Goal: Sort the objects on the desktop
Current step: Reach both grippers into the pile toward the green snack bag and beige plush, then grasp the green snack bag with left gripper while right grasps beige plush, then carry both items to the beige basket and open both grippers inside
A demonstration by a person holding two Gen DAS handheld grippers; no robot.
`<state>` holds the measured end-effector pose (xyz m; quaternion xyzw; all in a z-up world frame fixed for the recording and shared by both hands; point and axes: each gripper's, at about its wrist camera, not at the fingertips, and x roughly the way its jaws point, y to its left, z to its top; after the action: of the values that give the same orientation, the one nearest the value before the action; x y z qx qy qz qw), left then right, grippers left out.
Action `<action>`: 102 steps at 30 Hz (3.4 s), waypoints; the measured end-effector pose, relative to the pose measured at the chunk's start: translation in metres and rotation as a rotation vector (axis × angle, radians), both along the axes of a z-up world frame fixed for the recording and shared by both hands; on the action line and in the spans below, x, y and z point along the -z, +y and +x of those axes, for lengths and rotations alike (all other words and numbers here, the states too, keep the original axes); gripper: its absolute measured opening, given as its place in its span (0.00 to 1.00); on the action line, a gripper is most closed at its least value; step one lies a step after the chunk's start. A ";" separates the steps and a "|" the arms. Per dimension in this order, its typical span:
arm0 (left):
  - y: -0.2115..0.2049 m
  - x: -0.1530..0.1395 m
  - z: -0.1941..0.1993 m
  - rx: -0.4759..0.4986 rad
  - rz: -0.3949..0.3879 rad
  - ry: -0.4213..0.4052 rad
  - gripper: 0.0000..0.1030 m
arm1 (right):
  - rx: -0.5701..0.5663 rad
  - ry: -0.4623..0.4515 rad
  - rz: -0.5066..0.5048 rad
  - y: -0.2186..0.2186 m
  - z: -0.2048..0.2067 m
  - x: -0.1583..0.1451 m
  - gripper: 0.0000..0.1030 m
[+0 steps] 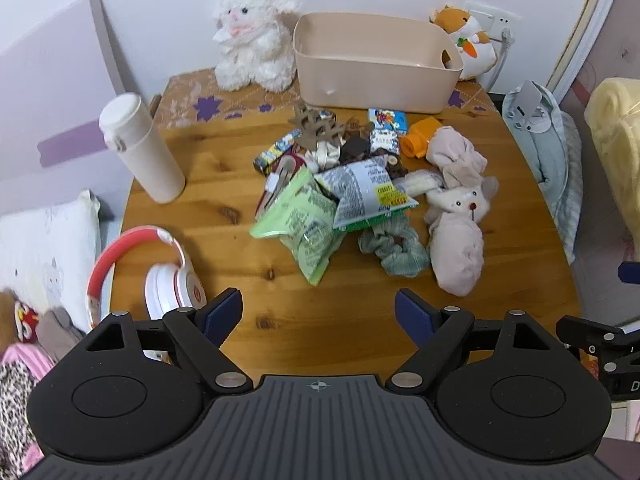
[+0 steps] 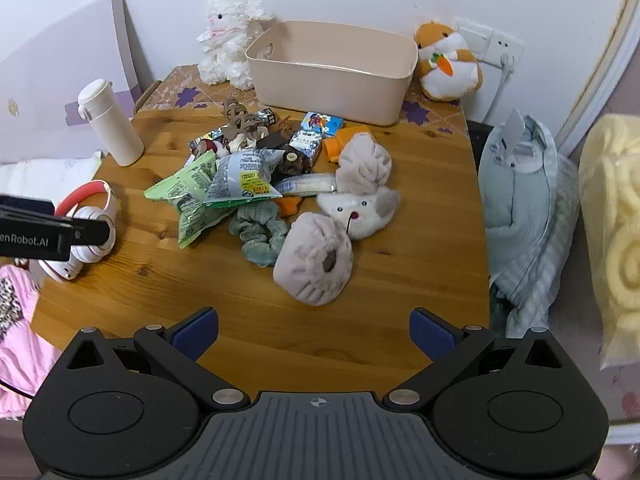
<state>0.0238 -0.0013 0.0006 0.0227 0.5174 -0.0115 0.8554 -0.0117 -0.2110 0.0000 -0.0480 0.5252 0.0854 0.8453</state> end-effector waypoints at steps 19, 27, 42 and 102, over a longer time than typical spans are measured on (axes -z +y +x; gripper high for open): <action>0.009 0.049 0.066 0.062 0.010 -0.006 0.82 | 0.010 0.041 0.001 0.006 0.054 0.056 1.00; 0.009 0.092 0.101 0.183 -0.014 0.026 0.82 | 0.021 0.065 0.011 0.007 0.073 0.102 1.00; -0.002 0.155 0.135 0.364 0.014 0.005 0.79 | -0.025 0.065 -0.041 0.025 0.104 0.160 0.93; -0.074 0.013 0.241 0.622 -0.086 -0.469 0.55 | -0.139 -0.332 -0.078 -0.035 0.277 0.058 0.27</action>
<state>0.2649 -0.0755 -0.0124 0.1445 0.2754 -0.2863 0.9063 0.2657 -0.2464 -0.0579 -0.1304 0.3767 0.1139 0.9100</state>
